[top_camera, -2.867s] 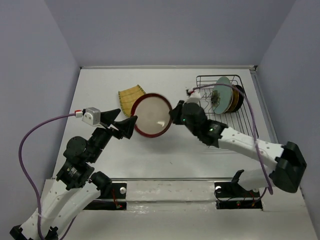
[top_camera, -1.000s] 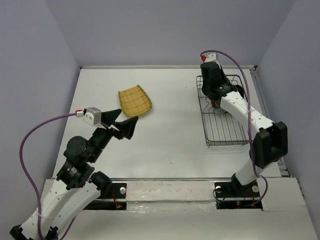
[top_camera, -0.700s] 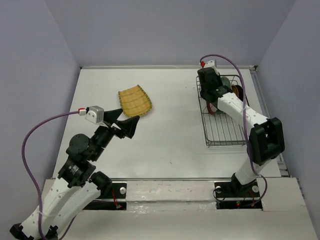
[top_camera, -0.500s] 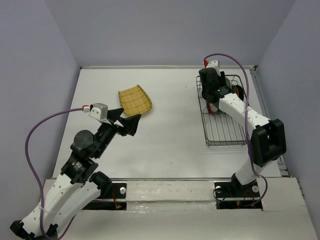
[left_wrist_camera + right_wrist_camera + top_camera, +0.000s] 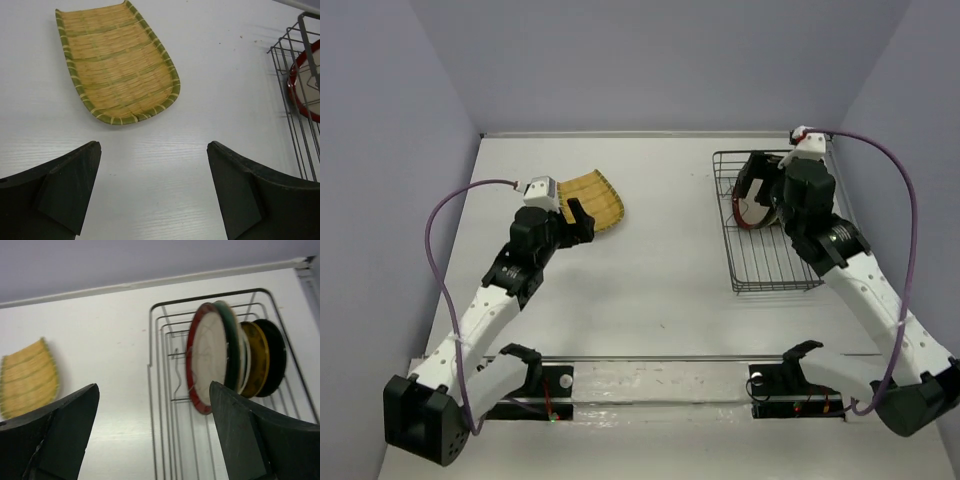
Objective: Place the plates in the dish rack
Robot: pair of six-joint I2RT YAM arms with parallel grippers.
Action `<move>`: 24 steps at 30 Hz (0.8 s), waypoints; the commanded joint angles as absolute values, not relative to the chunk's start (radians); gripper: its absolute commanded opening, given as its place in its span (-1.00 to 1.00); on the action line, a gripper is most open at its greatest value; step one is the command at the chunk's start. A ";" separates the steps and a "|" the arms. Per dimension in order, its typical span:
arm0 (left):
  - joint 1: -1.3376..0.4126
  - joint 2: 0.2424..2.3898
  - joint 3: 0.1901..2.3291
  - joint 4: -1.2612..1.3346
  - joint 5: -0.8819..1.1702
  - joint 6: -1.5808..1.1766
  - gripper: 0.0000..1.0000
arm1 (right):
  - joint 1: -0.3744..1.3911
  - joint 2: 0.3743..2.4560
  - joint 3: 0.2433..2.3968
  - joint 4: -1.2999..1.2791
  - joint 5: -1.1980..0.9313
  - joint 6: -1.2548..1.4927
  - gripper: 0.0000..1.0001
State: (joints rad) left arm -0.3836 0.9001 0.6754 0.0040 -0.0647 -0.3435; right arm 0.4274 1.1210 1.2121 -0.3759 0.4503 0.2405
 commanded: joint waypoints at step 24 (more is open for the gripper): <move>-0.051 1.769 0.954 0.316 0.183 -0.563 0.10 | 0.483 0.666 0.669 -0.123 -0.213 0.525 0.78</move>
